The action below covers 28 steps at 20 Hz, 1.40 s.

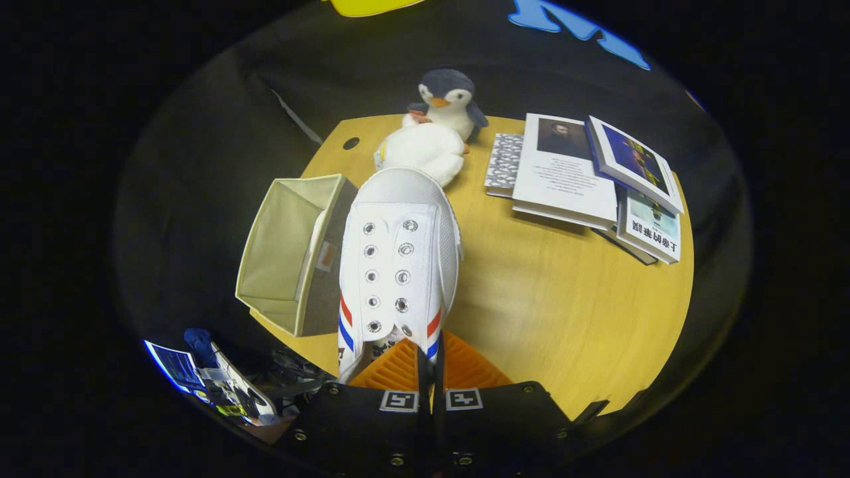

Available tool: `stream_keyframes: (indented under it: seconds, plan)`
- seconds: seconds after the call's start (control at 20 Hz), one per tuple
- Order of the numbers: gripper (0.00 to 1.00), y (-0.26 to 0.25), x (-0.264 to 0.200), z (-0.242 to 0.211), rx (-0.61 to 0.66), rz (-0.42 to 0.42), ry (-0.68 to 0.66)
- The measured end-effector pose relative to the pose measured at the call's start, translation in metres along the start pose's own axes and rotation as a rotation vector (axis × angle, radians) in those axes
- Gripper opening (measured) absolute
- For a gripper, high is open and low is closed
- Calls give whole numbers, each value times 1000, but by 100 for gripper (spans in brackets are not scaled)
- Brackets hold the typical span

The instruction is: Open the storage box then place both shoes into the box .Put the left shoe in first, then the right shoe, with the right side of both shoes facing outward in a uniform manner.

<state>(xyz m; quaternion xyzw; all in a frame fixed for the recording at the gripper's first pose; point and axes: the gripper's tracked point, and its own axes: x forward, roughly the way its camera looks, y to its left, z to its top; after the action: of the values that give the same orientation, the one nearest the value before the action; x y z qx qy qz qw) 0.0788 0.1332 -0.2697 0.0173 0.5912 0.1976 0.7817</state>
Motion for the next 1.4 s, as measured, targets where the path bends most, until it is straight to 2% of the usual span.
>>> stream_keyframes:
  seconds: [0.2, 0.6, 1.05, 1.3, 1.4]
  plan:
    - [1, 62, -2, 28, -66, 51, 6]
    - [1, 153, 26, 67, -196, 81, 38]
    - [1, 175, 68, 71, -274, 20, 95]
    - [1, 183, 75, 74, -274, 38, 99]
    - [8, 195, 73, 75, -263, 89, 91]
